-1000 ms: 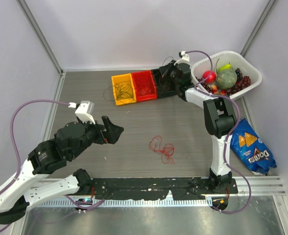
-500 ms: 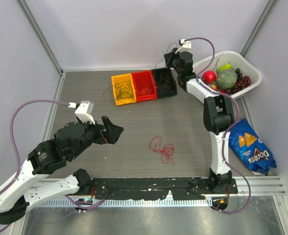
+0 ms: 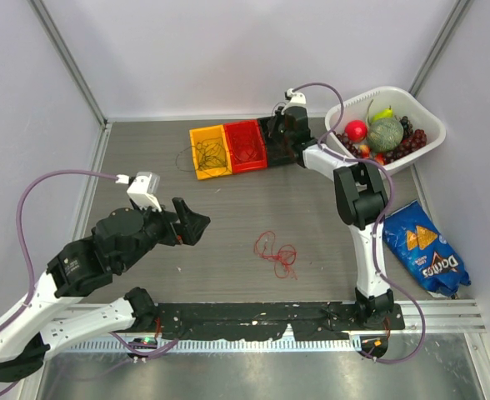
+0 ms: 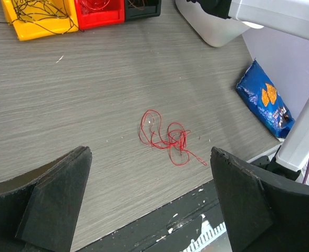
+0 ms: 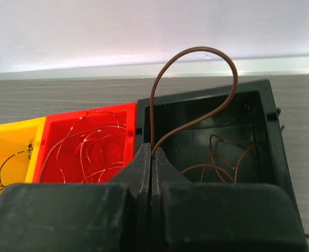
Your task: Untangle the cables
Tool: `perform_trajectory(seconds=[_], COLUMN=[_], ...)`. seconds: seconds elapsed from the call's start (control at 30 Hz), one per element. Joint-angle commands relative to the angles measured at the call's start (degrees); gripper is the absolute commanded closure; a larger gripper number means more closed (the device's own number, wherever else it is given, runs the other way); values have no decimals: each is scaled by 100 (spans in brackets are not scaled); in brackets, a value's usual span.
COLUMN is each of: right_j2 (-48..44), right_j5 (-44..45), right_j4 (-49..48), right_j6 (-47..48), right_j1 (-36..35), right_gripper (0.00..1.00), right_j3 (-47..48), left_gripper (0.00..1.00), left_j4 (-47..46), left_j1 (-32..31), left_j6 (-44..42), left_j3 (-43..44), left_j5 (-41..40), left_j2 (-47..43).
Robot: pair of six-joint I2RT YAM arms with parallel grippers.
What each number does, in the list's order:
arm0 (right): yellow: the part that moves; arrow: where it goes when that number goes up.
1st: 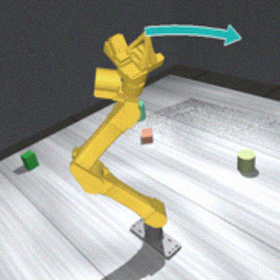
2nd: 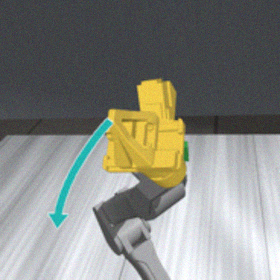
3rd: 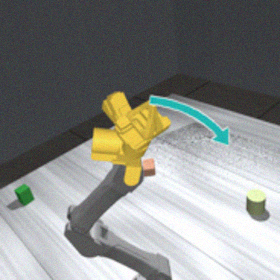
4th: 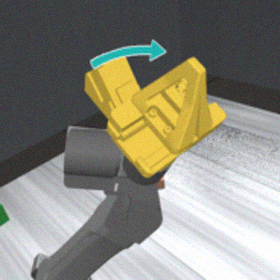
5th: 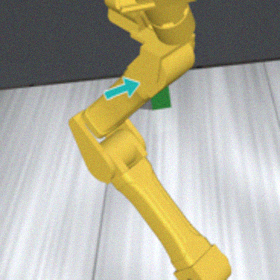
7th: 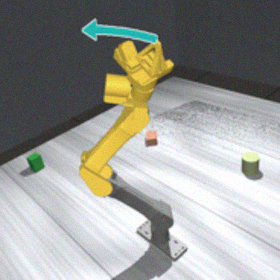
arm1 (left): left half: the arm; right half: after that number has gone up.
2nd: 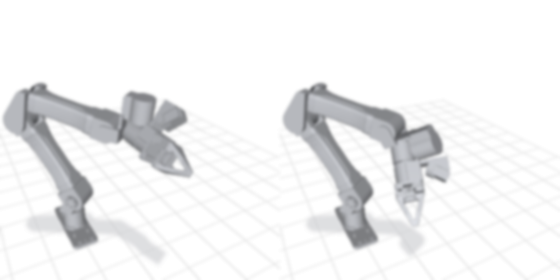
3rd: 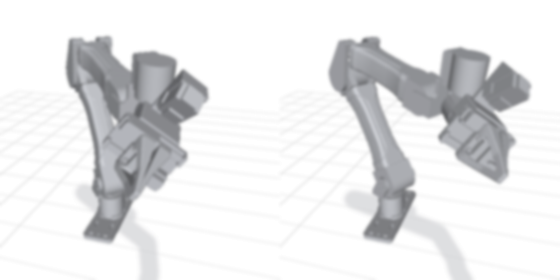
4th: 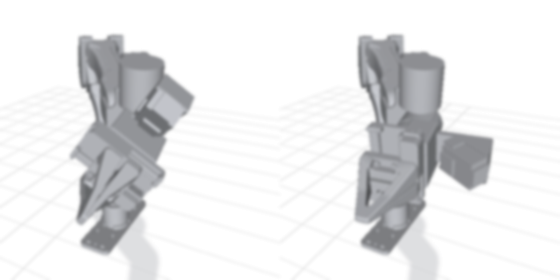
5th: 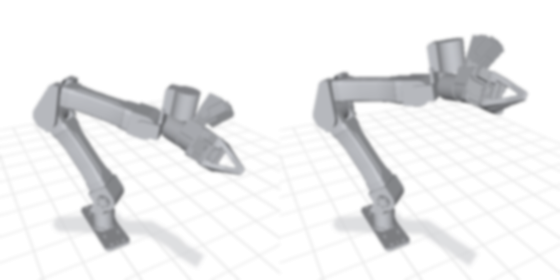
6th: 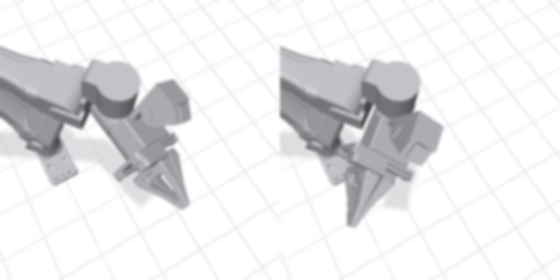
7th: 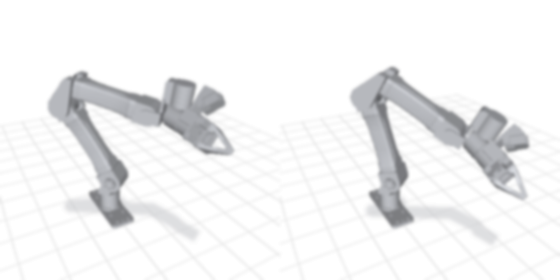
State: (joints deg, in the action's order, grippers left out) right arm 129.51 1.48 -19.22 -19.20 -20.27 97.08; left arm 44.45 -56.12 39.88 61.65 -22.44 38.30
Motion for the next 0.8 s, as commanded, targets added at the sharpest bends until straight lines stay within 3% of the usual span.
perform_trajectory(seconds=[0.0,0.17,0.5,0.63,0.77], right_j2=[-32,328,1348,1296,1120], right_j5=[617,986,819,723,652], right_j4=[663,1420,2624,3151,3880], right_j6=[-259,-216,48,13,-22], right_j1=[-56,-47,-47,-56,-56], right_gripper=[99,99,99,95,79], right_j3=[267,776,2393,2755,3238], left_gripper=[0,0,0,0,0], left_j4=[-173,-121,-41,-41,-68], left_j1=[4,4,13,13,4], left_j6=[29,55,108,152,178], left_j3=[-74,-74,-74,-109,-127], left_j5=[64,55,11,29,64], left_j2=[-7,-121,-227,-288,-323])
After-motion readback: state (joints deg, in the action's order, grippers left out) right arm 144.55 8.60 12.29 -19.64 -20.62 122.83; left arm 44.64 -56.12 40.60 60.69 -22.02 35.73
